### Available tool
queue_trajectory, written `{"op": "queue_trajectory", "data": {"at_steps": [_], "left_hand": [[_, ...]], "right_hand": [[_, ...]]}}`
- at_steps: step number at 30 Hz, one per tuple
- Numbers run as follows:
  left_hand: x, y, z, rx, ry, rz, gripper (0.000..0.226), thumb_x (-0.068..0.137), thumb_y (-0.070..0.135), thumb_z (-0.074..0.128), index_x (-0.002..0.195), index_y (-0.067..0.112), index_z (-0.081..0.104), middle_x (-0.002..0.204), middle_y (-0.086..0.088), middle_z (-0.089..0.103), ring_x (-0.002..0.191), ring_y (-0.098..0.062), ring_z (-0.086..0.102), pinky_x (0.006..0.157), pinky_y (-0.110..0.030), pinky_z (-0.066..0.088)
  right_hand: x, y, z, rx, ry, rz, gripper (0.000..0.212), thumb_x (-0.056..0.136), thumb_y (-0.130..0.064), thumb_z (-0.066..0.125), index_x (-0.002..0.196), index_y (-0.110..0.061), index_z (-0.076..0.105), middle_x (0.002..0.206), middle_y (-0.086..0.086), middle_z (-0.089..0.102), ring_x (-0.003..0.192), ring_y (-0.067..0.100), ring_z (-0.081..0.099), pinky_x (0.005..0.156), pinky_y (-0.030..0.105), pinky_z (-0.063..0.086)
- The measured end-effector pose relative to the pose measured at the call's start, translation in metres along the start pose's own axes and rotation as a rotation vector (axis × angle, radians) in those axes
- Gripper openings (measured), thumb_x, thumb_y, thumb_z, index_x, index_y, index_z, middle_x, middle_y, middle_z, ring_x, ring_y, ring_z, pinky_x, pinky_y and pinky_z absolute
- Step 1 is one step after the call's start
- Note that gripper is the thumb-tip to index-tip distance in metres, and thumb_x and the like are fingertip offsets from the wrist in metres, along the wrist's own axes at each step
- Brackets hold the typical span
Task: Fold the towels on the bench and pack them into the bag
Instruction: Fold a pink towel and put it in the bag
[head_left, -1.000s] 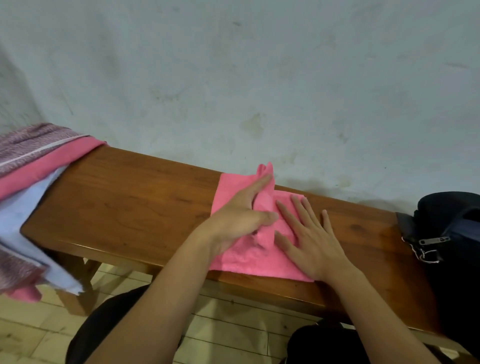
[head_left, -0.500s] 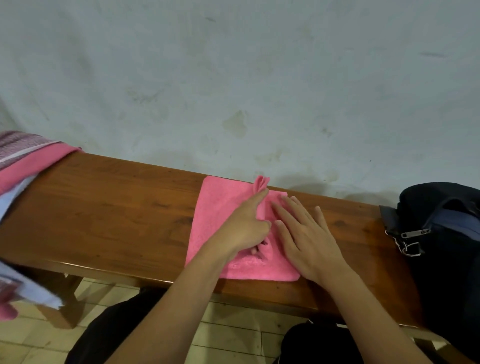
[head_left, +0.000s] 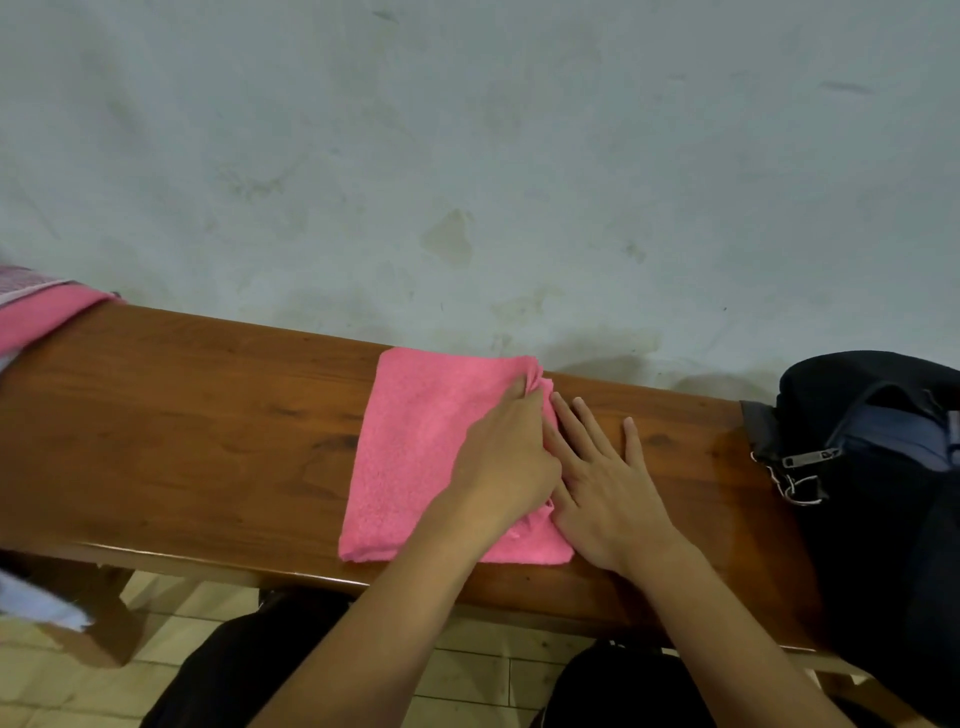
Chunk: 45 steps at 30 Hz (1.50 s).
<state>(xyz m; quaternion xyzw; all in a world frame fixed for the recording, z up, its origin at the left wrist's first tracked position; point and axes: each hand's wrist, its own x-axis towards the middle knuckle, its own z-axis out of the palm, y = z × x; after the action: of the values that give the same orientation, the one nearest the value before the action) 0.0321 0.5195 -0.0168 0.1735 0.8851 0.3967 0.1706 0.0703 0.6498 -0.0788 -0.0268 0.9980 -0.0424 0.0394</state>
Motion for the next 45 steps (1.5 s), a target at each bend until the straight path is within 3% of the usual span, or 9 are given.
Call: {"op": "queue_trajectory", "data": {"at_steps": [6, 10, 13, 17, 25, 32, 39, 42, 45], "left_hand": [[0.006, 0.001, 0.020, 0.097, -0.048, 0.036, 0.080, 0.093, -0.003, 0.052, 0.158, 0.022, 0.013, 0.164, 0.012, -0.002, 0.145, -0.016, 0.031, 0.113, -0.030, 0.032], [0.007, -0.002, 0.016, 0.145, -0.154, 0.125, 0.065, 0.102, 0.018, 0.046, 0.157, 0.031, 0.013, 0.164, 0.012, 0.000, 0.144, -0.016, 0.033, 0.116, -0.034, 0.031], [0.005, -0.005, 0.003, -0.025, -0.189, 0.169, 0.055, 0.104, 0.038, 0.042, 0.154, 0.039, 0.019, 0.154, 0.018, 0.024, 0.092, -0.001, 0.067, 0.076, -0.019, 0.056], [0.006, -0.014, -0.018, -0.310, 0.024, 0.181, 0.039, 0.104, 0.020, 0.043, 0.142, 0.030, 0.046, 0.133, 0.015, 0.054, 0.061, -0.004, 0.062, 0.053, -0.017, 0.050], [0.006, -0.051, -0.037, 0.259, 0.282, 0.302, 0.035, 0.102, 0.018, 0.041, 0.135, 0.020, 0.051, 0.138, 0.007, 0.051, 0.126, -0.003, 0.040, 0.116, -0.029, 0.025], [0.003, -0.070, -0.039, 0.587, 0.080, 0.165, 0.055, 0.105, 0.047, 0.011, 0.157, 0.030, 0.007, 0.165, 0.007, 0.000, 0.150, -0.010, -0.011, 0.123, -0.042, -0.007], [-0.005, -0.067, -0.051, 0.724, 0.067, 0.053, 0.070, 0.097, 0.063, 0.027, 0.155, 0.025, 0.014, 0.160, 0.003, 0.021, 0.145, -0.019, 0.023, 0.116, -0.044, 0.022], [-0.005, -0.063, -0.058, 0.778, 0.113, -0.010, 0.057, 0.093, 0.066, 0.035, 0.122, 0.021, 0.053, 0.125, -0.001, 0.056, 0.112, -0.018, 0.050, 0.103, -0.039, 0.037], [-0.010, -0.057, -0.067, 0.785, 0.135, -0.044, 0.060, 0.090, 0.072, 0.036, 0.065, 0.020, 0.050, 0.069, 0.006, 0.055, 0.066, -0.010, 0.048, 0.093, -0.039, 0.041]], "right_hand": [[-0.002, 0.008, 0.005, -0.027, 0.029, -0.049, 0.074, 0.090, -0.054, 0.001, 0.158, -0.025, 0.002, 0.164, -0.002, -0.009, 0.152, 0.021, -0.012, 0.119, 0.062, -0.001], [-0.004, 0.009, 0.002, 0.037, 0.025, -0.050, 0.069, 0.086, -0.052, -0.007, 0.152, -0.031, -0.009, 0.164, -0.008, -0.014, 0.150, 0.010, -0.020, 0.121, 0.055, -0.007], [-0.005, 0.010, -0.002, 0.258, 0.149, -0.036, 0.069, 0.094, -0.056, -0.004, 0.156, -0.035, 0.016, 0.166, -0.015, 0.000, 0.150, 0.000, -0.013, 0.124, 0.049, -0.003], [-0.003, 0.008, -0.010, 0.609, 0.272, 0.045, 0.056, 0.099, -0.059, 0.017, 0.118, -0.038, 0.066, 0.131, -0.026, 0.051, 0.126, -0.005, 0.041, 0.111, 0.044, 0.033], [0.007, -0.008, -0.015, 0.864, 0.249, 0.101, 0.035, 0.090, -0.038, 0.065, 0.073, -0.008, 0.063, 0.065, 0.008, 0.059, 0.059, 0.022, 0.054, 0.054, 0.037, 0.044], [-0.002, -0.013, -0.020, 0.858, 0.367, 0.173, 0.026, 0.086, -0.026, 0.064, 0.068, -0.009, 0.056, 0.060, 0.000, 0.055, 0.055, 0.010, 0.050, 0.051, 0.024, 0.041], [-0.003, -0.008, -0.024, 0.608, 0.345, 0.209, 0.022, 0.096, -0.028, 0.060, 0.080, -0.015, 0.052, 0.067, -0.003, 0.056, 0.055, 0.006, 0.047, 0.051, 0.023, 0.041], [-0.005, -0.010, -0.032, 0.174, 0.299, 0.190, 0.019, 0.103, -0.037, 0.046, 0.098, -0.020, 0.053, 0.086, -0.007, 0.062, 0.070, 0.013, 0.055, 0.059, 0.029, 0.039], [-0.004, -0.016, -0.029, 0.062, 0.407, 0.118, 0.012, 0.098, -0.030, 0.057, 0.094, -0.020, 0.060, 0.083, -0.005, 0.065, 0.070, 0.019, 0.062, 0.059, 0.028, 0.034]]}}
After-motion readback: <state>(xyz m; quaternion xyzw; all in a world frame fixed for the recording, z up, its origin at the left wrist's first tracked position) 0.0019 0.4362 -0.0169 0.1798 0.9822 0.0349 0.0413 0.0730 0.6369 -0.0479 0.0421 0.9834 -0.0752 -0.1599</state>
